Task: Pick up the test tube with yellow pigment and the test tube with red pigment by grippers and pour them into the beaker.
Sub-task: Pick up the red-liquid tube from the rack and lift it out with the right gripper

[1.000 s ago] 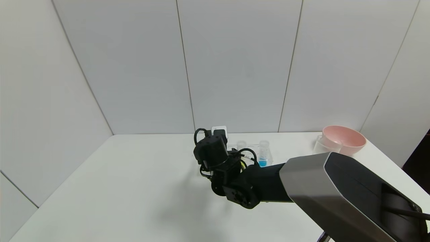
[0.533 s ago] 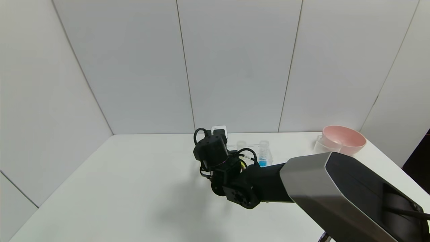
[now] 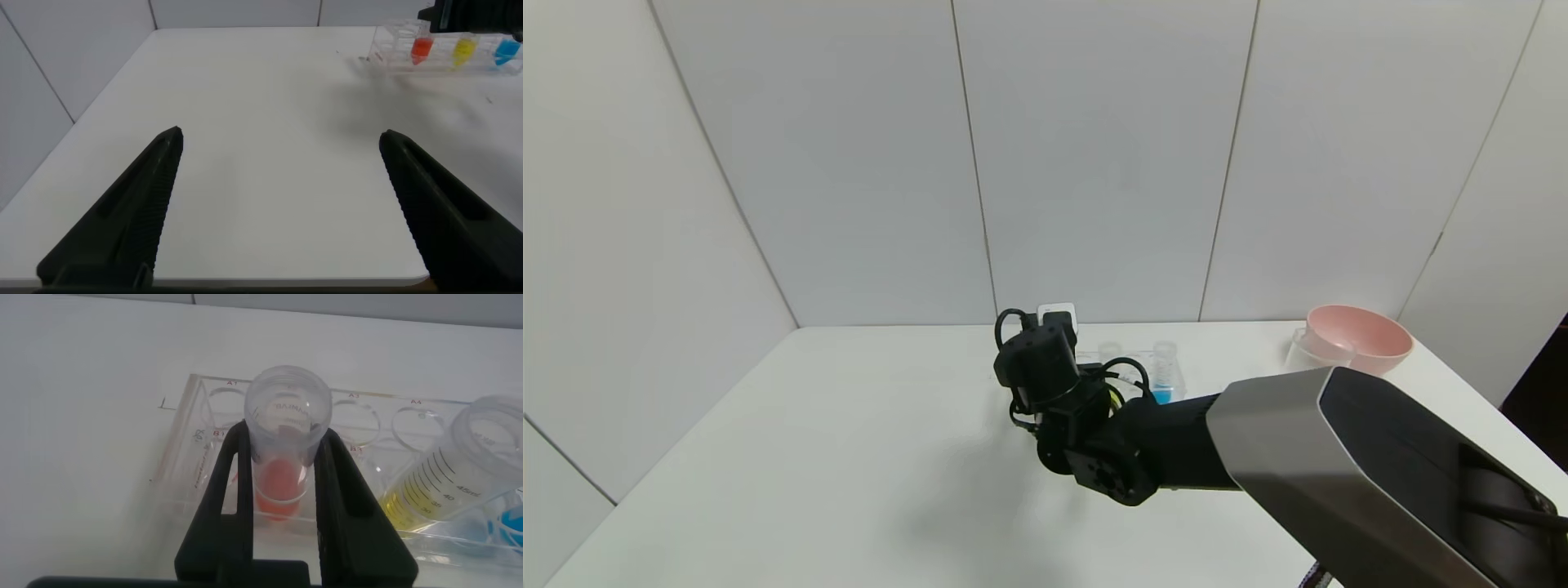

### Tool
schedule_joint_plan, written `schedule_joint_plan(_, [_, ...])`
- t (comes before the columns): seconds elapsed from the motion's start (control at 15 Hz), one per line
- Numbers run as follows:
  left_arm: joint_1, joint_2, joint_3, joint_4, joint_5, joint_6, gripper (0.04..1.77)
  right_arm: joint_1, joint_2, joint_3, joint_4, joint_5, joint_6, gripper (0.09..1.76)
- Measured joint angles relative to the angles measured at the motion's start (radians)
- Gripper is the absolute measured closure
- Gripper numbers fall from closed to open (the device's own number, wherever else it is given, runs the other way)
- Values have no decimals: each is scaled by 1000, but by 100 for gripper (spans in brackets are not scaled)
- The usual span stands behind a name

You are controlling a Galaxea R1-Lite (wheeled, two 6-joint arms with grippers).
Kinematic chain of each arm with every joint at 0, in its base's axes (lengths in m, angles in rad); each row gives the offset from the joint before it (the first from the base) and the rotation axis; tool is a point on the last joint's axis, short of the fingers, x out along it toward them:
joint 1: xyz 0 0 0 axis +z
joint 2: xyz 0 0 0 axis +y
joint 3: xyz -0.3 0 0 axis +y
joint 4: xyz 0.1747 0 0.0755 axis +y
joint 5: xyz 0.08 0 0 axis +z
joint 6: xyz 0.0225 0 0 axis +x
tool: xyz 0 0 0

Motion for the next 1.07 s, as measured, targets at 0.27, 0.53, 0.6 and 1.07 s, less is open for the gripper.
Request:
schedule_joint_plan(0.27, [0, 0, 0, 0, 0, 0, 9, 5, -37, 3, 1, 0, -23, 135])
schedule_joint_plan(0.53, [0, 0, 0, 0, 0, 0, 9, 20, -108, 2, 54, 1, -33, 135])
schedule_joint_plan(0.6, [0, 0, 0, 0, 0, 0, 9, 21, -119, 1, 55, 0, -36, 135])
schedule_joint_plan(1.07, [0, 0, 0, 0, 0, 0, 9, 20, -138, 0, 56, 0, -38, 135])
